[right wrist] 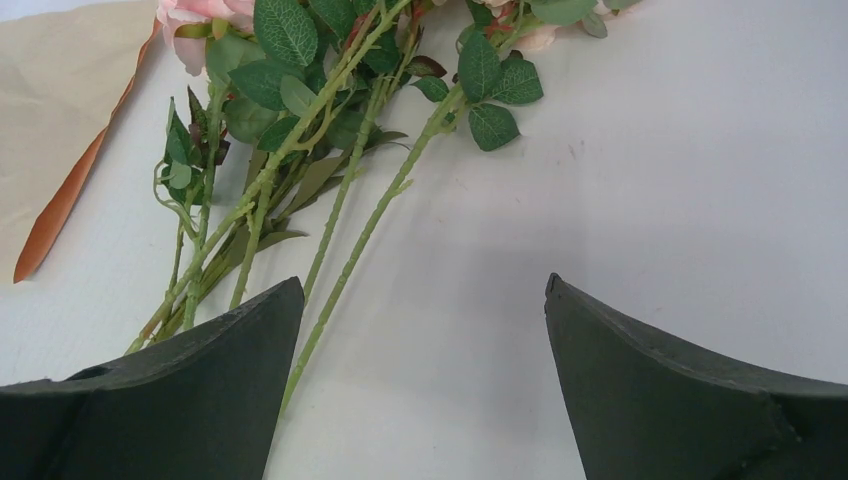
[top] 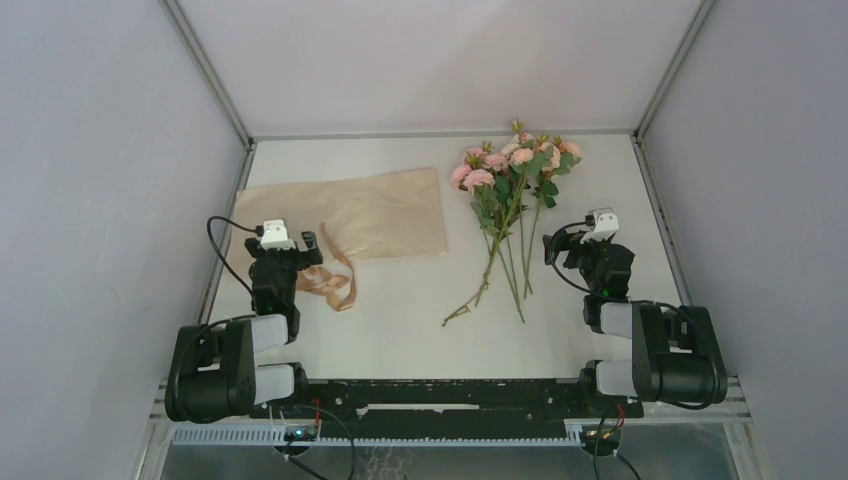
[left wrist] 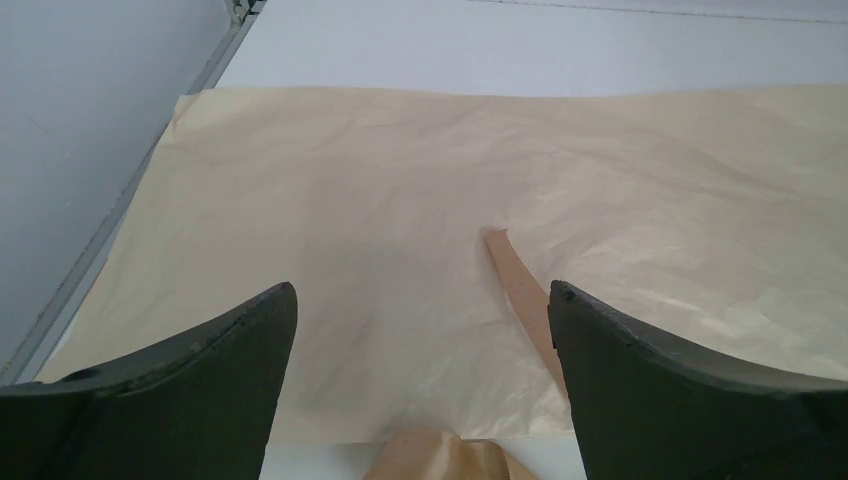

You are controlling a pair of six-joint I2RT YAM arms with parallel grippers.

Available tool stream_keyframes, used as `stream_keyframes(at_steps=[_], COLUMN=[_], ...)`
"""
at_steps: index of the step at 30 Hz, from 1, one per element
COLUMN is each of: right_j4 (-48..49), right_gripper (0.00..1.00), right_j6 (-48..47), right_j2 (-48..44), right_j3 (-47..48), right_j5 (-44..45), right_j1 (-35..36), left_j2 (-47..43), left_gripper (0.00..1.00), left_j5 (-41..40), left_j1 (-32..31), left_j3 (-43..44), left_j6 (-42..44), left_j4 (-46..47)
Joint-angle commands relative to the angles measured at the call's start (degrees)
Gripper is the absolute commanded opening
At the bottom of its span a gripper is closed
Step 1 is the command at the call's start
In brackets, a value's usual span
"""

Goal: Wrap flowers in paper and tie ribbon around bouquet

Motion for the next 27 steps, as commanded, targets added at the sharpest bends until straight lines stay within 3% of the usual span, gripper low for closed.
stream_keyframes(at_steps=[1,4,8,10,11,13,15,17,18,22,27], right_j4=[1.8,1.6,-23.7,-31.3,-36.0,-43.4,-50.5,-55.6,-56.4,-55.5,-65.3], right_gripper=[1.00,1.00,0.99,0.91,0.85,0.73,0.68,0.67,0.66,0.59,0.64], right_j6=[-0.5,0.5,5.0,8.8,10.7,13.2,13.0,13.7,15.2,22.9,27.8], right_j2=[0.3,-1.2,-10.1,-11.3,-10.9,-8.7,-5.2,-0.6,1.9,15.5,36.3], right_j3=[1.9,2.2,13.0,18.6,21.6,28.4,35.4,41.8,44.7,55.5,77.0], right_j5=[-0.3,-0.2,-0.1,-8.7,-11.3,-13.2,-10.4,-7.1,-6.6,-8.4,-6.3], right_j1=[-0.3,-0.4,-1.3,-2.0,-1.6,1.5,7.8,14.6,17.2,24.3,27.2], left_j2=[-0.9,-0.9,-0.9,-1.8,-3.1,-5.8,-6.7,-8.0,-9.7,-14.9,-13.4], left_gripper=[1.00,1.00,1.00,1.00,1.00,0.99,0.88,0.73,0.71,0.73,0.73], left_j5=[-0.2,-0.2,0.0,-1.1,-4.3,-4.3,4.4,14.5,15.5,11.4,11.2], left_j1=[0.0,0.0,0.1,0.8,1.1,3.3,4.5,3.4,1.5,-10.7,-18.1], left_j3=[0.9,0.8,1.0,2.0,4.2,15.4,31.1,38.6,40.6,38.8,37.1], left_j6=[1.0,1.0,0.9,-0.6,-1.8,-3.8,1.2,9.4,13.0,24.0,23.0], left_j4=[2.9,2.9,2.7,0.4,-5.3,-27.9,-49.4,-65.2,-71.7,-85.7,-91.3])
